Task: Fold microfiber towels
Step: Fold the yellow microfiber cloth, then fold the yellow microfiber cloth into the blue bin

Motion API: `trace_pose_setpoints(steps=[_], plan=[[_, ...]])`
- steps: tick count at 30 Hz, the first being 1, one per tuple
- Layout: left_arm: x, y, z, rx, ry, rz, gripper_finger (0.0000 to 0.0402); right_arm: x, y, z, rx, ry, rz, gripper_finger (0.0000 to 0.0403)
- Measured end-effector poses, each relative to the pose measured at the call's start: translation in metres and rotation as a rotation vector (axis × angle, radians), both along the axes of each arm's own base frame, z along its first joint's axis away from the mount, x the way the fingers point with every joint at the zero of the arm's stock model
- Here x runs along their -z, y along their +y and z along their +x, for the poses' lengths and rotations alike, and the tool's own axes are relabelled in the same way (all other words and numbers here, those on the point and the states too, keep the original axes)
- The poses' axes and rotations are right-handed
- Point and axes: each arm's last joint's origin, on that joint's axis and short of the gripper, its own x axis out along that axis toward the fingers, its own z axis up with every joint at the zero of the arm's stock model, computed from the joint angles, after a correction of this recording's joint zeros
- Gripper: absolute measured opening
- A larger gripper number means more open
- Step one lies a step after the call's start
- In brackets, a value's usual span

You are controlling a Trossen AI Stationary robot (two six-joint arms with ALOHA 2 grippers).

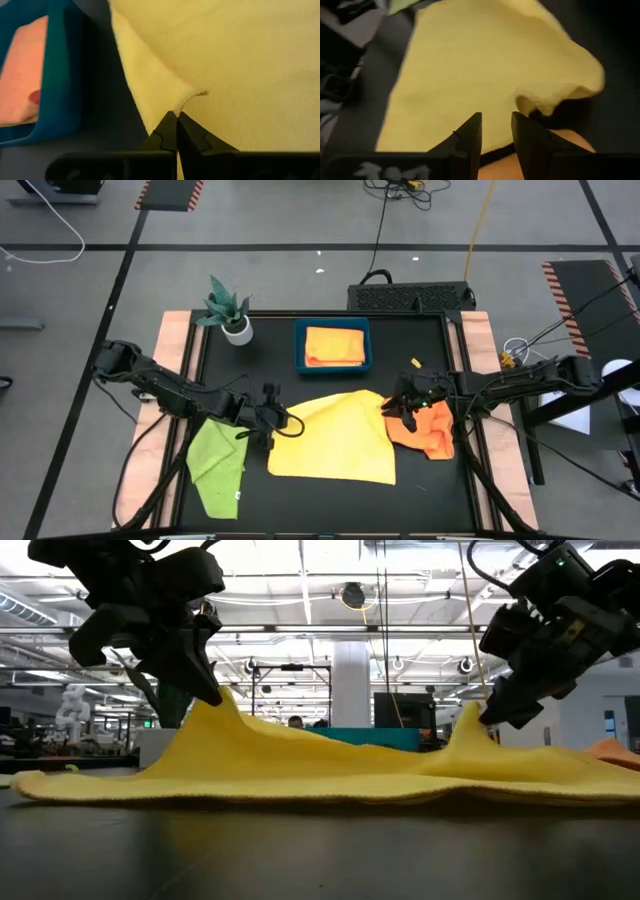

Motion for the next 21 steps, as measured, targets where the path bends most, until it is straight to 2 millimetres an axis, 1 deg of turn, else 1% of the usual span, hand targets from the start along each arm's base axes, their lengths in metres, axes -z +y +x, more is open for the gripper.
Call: trace_pose_setpoints(steps=[2, 6, 7, 12, 15, 21], plan=[[0.0, 0.0, 0.0, 0.003, 0.001, -0.004, 0.0003, 0.0, -0.002, 0.0, 0.031, 0.007, 0.017, 0.0096], [0.0, 0.0, 0.0, 0.002, 0.0, -0.007, 0.0002, 0.002, -0.011, -0.002, 0.227, 0.061, 0.145, 0.0096], [0.0, 0.0, 0.0, 0.002, 0.0, -0.007, 0.0003, 0.003, -0.013, -0.003, 0.254, 0.075, 0.167, 0.0096], [0.0, 0.0, 0.0, -0.004, -0.001, -0.014, 0.0002, 0.012, -0.021, -0.011, 0.344, 0.197, 0.214, 0.0096], [0.0, 0.0, 0.0, -0.005, -0.001, -0.016, 0.0002, 0.017, -0.024, -0.017, 0.369, 0.27, 0.247, 0.0096], [0.0, -0.001, 0.0, -0.009, -0.003, -0.021, 0.0002, 0.021, -0.028, -0.023, 0.435, 0.337, 0.277, 0.0097]])
